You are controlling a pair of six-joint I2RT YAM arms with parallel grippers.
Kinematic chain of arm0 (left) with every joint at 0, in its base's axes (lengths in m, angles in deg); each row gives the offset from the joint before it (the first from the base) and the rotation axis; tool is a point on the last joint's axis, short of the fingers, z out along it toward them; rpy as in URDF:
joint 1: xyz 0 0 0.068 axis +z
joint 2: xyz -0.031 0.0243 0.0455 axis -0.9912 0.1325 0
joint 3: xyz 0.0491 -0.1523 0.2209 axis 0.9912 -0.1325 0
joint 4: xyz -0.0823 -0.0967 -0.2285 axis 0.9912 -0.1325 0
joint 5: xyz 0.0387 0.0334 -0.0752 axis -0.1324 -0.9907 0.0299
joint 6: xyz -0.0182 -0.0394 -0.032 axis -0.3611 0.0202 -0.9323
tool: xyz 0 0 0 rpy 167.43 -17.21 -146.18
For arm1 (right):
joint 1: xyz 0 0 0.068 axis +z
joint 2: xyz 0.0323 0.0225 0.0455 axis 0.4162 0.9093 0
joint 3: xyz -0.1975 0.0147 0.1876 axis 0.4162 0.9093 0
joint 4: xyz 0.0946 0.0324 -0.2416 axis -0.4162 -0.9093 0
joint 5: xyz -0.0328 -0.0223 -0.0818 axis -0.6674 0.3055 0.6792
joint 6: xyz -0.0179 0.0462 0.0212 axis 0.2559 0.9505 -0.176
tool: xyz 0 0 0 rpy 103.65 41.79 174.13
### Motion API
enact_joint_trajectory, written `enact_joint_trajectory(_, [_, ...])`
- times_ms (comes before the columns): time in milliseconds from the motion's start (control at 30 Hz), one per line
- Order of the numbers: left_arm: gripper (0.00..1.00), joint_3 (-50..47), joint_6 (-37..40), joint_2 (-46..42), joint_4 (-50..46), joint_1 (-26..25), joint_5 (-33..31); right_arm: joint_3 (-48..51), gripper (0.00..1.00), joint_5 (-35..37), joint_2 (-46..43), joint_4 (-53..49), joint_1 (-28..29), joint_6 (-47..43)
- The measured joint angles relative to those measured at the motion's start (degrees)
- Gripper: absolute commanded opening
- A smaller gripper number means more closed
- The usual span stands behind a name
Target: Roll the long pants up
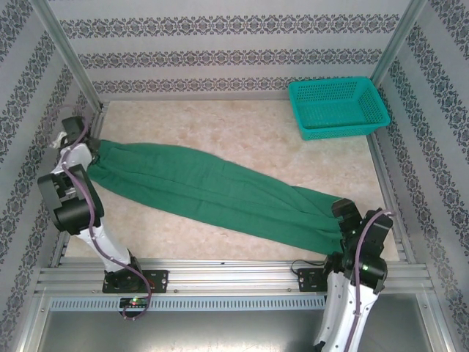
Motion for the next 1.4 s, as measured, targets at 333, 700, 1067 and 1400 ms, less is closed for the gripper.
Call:
enact_joint_trajectory(333, [0.00, 4.59, 11.61, -6.99, 0.24, -13.86, -2.51, -7.19, 0.00, -1.92, 37.57, 14.64, 19.39, -9.92])
enact_joint_trajectory(700, [0.00, 7.56, 18.80, 4.72, -8.24, -16.00, 4.59, -14.27, 0.00, -8.50, 63.87, 17.90, 27.10, -13.51])
enact_joint_trajectory(1067, [0.00, 3.85, 18.25, 10.60, -10.43, -14.91, 11.23, -18.53, 0.00, -15.80, 78.18, 18.67, 27.19, -10.05])
enact_joint_trajectory(1400, [0.00, -4.28, 14.97, 6.93, -7.67, -11.21, 11.19, -31.12, 0.00, -8.13, 88.89, 10.23, 27.15, -8.59])
